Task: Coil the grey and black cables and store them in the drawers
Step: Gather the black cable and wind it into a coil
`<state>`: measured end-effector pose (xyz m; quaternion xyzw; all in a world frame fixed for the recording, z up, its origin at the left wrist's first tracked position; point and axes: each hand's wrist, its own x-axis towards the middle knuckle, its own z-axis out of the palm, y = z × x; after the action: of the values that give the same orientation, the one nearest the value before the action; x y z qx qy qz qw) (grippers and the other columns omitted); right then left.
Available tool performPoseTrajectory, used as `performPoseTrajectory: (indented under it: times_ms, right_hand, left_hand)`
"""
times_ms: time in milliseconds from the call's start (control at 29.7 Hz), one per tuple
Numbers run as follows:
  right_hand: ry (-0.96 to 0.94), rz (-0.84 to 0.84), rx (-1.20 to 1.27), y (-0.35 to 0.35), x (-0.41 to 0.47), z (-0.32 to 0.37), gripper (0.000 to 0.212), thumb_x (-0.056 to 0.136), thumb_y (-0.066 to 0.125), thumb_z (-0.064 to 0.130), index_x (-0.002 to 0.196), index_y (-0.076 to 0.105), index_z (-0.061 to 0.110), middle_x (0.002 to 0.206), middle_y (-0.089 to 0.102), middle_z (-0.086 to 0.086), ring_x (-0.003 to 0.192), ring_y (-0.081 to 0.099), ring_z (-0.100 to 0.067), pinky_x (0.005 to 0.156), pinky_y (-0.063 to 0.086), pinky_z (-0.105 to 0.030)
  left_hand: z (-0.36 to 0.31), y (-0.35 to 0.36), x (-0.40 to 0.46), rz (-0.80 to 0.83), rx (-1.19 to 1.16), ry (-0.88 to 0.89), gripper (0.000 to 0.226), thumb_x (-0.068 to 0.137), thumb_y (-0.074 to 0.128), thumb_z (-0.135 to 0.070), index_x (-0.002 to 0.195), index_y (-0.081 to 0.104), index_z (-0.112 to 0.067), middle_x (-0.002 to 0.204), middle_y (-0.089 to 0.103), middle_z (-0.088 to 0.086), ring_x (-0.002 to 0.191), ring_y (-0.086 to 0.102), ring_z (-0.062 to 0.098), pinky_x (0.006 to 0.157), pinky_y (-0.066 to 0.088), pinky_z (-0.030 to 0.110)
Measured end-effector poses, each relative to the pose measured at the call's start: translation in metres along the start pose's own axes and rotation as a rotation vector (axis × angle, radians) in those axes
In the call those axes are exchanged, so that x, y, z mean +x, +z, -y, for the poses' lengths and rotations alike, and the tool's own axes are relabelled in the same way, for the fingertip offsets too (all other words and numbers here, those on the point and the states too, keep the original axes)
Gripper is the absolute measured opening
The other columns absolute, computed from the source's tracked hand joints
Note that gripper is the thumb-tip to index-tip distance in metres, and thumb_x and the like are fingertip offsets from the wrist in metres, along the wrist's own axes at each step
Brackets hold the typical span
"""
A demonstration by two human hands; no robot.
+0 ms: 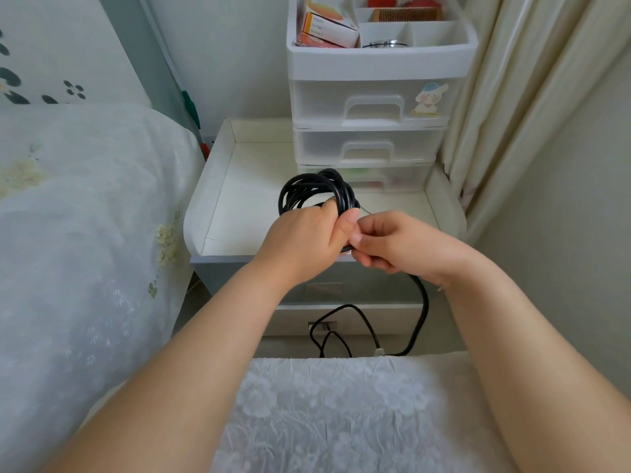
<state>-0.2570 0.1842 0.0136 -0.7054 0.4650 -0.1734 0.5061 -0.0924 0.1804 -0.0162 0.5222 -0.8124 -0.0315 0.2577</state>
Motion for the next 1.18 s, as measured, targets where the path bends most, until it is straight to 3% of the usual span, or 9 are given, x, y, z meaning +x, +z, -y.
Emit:
performPoseTrajectory:
  times_ms: [101, 202, 269, 404, 573, 741, 808, 977, 1179]
  right_hand:
    - [-0.038, -0.032, 0.235, -0.001, 0.005, -0.002, 0.021, 0.097, 0.046, 0.008, 0.077, 0.05, 0.012, 0.053, 0.045, 0.001, 0.043, 0.029, -0.01, 0.041, 0.023, -0.019]
    - [-0.015, -0.051, 0.451, -0.005, 0.011, -0.007, 0.009, 0.095, 0.049, 0.007, 0.089, 0.047, 0.014, 0.052, 0.042, 0.001, 0.041, 0.027, -0.009, 0.04, 0.018, -0.021]
    - [0.013, -0.01, 0.586, -0.008, 0.014, -0.011, 0.012, 0.093, 0.053, 0.011, 0.085, 0.046, 0.015, 0.052, 0.043, 0.002, 0.041, 0.028, -0.008, 0.038, 0.02, -0.019]
    - [0.014, 0.045, 0.72, -0.016, 0.017, -0.017, 0.015, 0.088, 0.061, 0.016, 0.081, 0.049, 0.019, 0.062, 0.049, 0.002, 0.046, 0.032, -0.007, 0.039, 0.027, -0.015]
    - [0.001, -0.303, 0.002, -0.006, 0.021, -0.014, 0.023, 0.085, 0.067, 0.036, 0.085, 0.056, 0.016, 0.052, 0.049, 0.009, 0.049, 0.038, -0.012, 0.048, 0.034, -0.024]
    - [-0.174, -0.598, -0.391, 0.012, 0.028, -0.005, 0.028, 0.09, 0.055, 0.046, 0.085, 0.06, 0.018, 0.07, 0.05, 0.008, 0.068, 0.046, -0.014, 0.059, 0.034, -0.029]
    - [-0.294, -0.729, -0.466, 0.016, 0.027, -0.001, 0.03, 0.092, 0.052, 0.044, 0.087, 0.062, 0.016, 0.075, 0.052, 0.008, 0.076, 0.049, -0.016, 0.063, 0.035, -0.03]
    - [-0.429, -0.836, -0.469, 0.015, 0.021, 0.002, 0.035, 0.087, 0.054, 0.052, 0.075, 0.054, 0.019, 0.05, 0.039, 0.016, 0.049, 0.04, -0.008, 0.051, 0.034, -0.027]
    - [-0.383, -0.853, -0.445, 0.013, 0.032, -0.004, 0.047, 0.081, 0.044, 0.063, 0.089, 0.051, 0.018, 0.075, 0.052, 0.014, 0.067, 0.051, -0.011, 0.059, 0.04, -0.03]
  left_hand:
    - [0.002, -0.004, 0.002, 0.043, -0.074, -0.103, 0.041, 0.099, 0.019, -0.048, 0.087, 0.041, -0.016, 0.063, 0.044, -0.01, 0.065, 0.047, 0.02, 0.055, 0.03, 0.033]
    - [-0.002, -0.006, 0.003, 0.178, -0.095, -0.109, 0.072, 0.079, 0.013, -0.074, 0.095, 0.049, -0.013, 0.073, 0.056, -0.006, 0.072, 0.057, 0.018, 0.057, 0.043, 0.034]
    - [-0.005, -0.006, 0.002, 0.307, -0.082, -0.143, 0.079, 0.068, 0.031, -0.085, 0.104, 0.048, -0.017, 0.084, 0.059, -0.01, 0.079, 0.057, 0.012, 0.064, 0.048, 0.032]
    - [-0.001, -0.012, 0.004, 0.404, 0.024, -0.263, 0.068, 0.064, 0.066, -0.073, 0.096, 0.045, -0.016, 0.083, 0.053, -0.007, 0.076, 0.053, 0.012, 0.063, 0.046, 0.03]
    - [0.012, -0.02, 0.002, 0.468, -0.04, -0.339, 0.062, 0.067, 0.067, -0.068, 0.093, 0.051, -0.014, 0.082, 0.057, -0.002, 0.075, 0.058, 0.016, 0.068, 0.051, 0.034]
    - [0.01, -0.037, -0.002, 0.468, -0.478, -0.345, 0.056, 0.082, 0.045, -0.068, 0.07, 0.048, -0.013, 0.045, 0.053, -0.002, 0.036, 0.046, 0.014, 0.048, 0.044, 0.024]
    - [0.008, -0.043, -0.004, 0.427, -0.656, -0.368, 0.066, 0.075, 0.032, -0.074, 0.074, 0.049, -0.01, 0.043, 0.05, 0.0, 0.035, 0.04, 0.014, 0.045, 0.038, 0.023]
    - [0.008, -0.051, -0.003, 0.245, -0.802, -0.4, 0.067, 0.084, 0.026, -0.071, 0.077, 0.047, -0.008, 0.044, 0.042, 0.002, 0.037, 0.034, 0.016, 0.044, 0.036, 0.024]
    - [0.005, -0.052, -0.007, 0.325, -0.885, -0.319, 0.041, 0.097, 0.047, -0.044, 0.069, 0.041, -0.014, 0.046, 0.038, 0.004, 0.039, 0.031, 0.018, 0.045, 0.032, 0.026]
